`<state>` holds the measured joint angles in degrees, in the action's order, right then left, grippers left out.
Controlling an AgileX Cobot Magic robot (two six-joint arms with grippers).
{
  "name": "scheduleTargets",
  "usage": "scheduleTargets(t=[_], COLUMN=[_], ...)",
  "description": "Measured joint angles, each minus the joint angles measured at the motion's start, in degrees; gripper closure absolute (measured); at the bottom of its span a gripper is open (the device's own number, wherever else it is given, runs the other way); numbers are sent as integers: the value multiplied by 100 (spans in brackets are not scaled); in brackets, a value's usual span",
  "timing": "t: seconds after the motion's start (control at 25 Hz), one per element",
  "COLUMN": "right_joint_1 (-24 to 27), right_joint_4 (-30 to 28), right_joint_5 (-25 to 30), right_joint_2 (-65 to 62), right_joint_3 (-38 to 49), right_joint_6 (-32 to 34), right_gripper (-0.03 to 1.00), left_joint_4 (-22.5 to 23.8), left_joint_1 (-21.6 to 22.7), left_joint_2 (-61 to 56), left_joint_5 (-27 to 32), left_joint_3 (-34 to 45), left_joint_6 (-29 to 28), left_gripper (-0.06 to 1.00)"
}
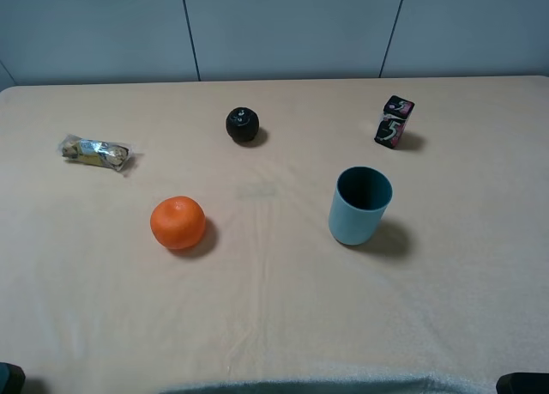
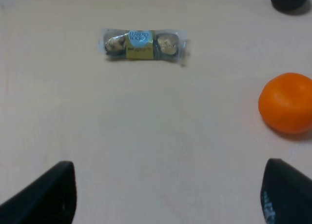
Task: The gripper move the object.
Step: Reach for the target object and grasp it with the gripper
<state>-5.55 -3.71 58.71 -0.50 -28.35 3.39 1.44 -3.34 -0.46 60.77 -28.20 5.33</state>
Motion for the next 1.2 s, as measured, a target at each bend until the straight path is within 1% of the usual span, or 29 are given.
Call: scheduleTargets(t=[0.88,1.04,1.2], right_joint_1=[0,0,0], right_joint_4=[49,55,86], right_joint_5=[0,-110,-130], right_joint_2=[0,148,850], right_joint_3=[-21,-296,-658], right_joint_6=[0,0,-112], right_gripper=[27,27,27], left_joint_4=[0,0,0], left_joint_1=[0,0,0], left_joint_2=[0,0,0], left_joint_5=[0,0,0], left_joint_3=[0,0,0], left_joint_6=[0,0,0], left_gripper=[17,17,17])
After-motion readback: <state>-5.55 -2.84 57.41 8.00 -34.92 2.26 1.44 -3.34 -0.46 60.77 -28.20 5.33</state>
